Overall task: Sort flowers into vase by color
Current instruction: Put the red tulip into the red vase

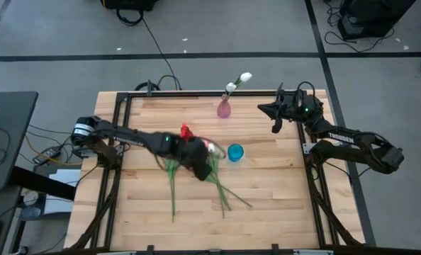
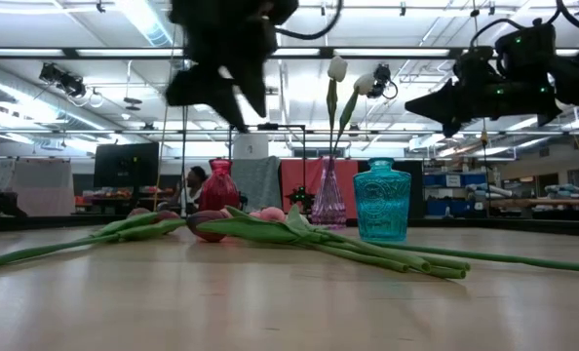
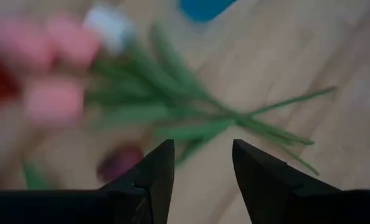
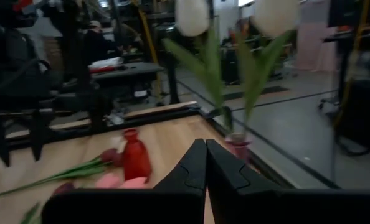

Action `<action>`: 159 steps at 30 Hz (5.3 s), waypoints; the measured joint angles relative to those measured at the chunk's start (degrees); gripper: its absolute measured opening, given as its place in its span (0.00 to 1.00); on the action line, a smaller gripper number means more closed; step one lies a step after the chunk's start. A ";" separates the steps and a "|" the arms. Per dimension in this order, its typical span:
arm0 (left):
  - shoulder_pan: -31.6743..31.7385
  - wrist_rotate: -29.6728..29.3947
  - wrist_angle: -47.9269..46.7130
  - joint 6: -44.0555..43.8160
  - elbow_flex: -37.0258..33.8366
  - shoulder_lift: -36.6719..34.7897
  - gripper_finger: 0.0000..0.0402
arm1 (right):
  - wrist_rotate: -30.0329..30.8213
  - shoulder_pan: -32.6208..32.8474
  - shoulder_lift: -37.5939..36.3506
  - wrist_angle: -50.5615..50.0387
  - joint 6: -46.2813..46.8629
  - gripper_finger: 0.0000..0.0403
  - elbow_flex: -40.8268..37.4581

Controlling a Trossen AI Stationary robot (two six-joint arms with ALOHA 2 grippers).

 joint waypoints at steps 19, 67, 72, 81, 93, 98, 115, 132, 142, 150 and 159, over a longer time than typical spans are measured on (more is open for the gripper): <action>-13.70 -4.45 -13.86 -36.67 -9.22 3.17 0.37 | 2.11 14.09 0.02 0.55 -2.10 0.03 0.00; -12.54 -3.58 -19.90 -37.62 -11.29 3.92 0.01 | 3.27 14.65 0.01 3.53 -4.68 0.03 0.04; -12.52 -4.54 -25.52 -36.24 -6.81 3.94 0.01 | 3.27 14.65 0.00 3.54 -4.70 0.03 0.04; -12.57 -7.99 -25.83 -34.48 -5.31 3.92 0.00 | 3.27 14.65 0.00 3.52 -4.70 0.03 0.04; -12.33 -25.59 -10.98 -21.22 -6.12 -4.69 0.00 | 3.27 14.65 0.01 3.51 -4.52 0.03 0.04; -11.67 -34.74 -11.99 -15.71 -6.12 -11.05 0.00 | 3.25 14.68 0.02 3.22 -4.31 0.03 0.04; 7.38 -39.75 23.64 37.25 -6.16 -15.14 0.00 | 3.27 14.72 0.02 3.50 -4.48 0.03 0.04; 14.11 -33.71 50.23 50.84 -19.33 -16.80 0.00 | 3.27 14.72 0.02 3.09 -5.14 0.03 0.04; 11.63 -35.87 74.05 50.54 -36.36 -22.97 0.00 | 3.27 14.70 0.00 3.39 -5.14 0.03 0.04; 9.84 -37.48 82.53 52.17 -42.51 -22.90 0.00 | 3.29 14.70 0.00 3.37 -5.14 0.03 0.04; 7.20 -37.87 81.76 52.14 -45.76 -22.85 0.02 | 3.29 14.72 0.00 3.10 -5.89 0.03 0.04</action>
